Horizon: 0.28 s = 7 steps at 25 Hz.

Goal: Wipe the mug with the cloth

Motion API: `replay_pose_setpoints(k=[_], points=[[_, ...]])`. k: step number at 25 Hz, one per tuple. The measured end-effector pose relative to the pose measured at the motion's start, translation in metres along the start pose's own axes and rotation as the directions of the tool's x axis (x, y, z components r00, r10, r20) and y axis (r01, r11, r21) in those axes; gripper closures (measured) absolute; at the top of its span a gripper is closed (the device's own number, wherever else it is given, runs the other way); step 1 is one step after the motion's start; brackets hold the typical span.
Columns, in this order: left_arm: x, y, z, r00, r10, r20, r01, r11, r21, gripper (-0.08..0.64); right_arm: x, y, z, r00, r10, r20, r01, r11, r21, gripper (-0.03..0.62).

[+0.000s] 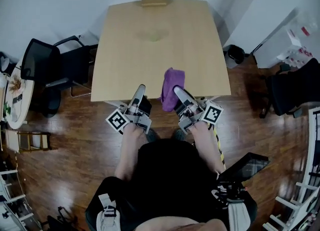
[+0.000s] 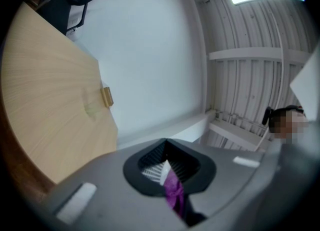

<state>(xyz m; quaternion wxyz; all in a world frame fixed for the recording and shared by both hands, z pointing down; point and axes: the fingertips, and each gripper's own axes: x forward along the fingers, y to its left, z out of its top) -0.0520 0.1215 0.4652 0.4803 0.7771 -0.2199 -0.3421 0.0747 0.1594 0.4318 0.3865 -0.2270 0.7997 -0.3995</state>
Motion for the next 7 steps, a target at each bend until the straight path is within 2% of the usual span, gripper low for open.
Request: replay_pose_setpoints(k=[7], points=[[0.014, -0.005, -0.003, 0.999, -0.037, -0.006, 0.037, 0.999, -0.011, 0.558, 0.0, -0.004, 0.006, 1.0, -0.02, -0.002, 0.02, 1.0, -0.008, 0.529]])
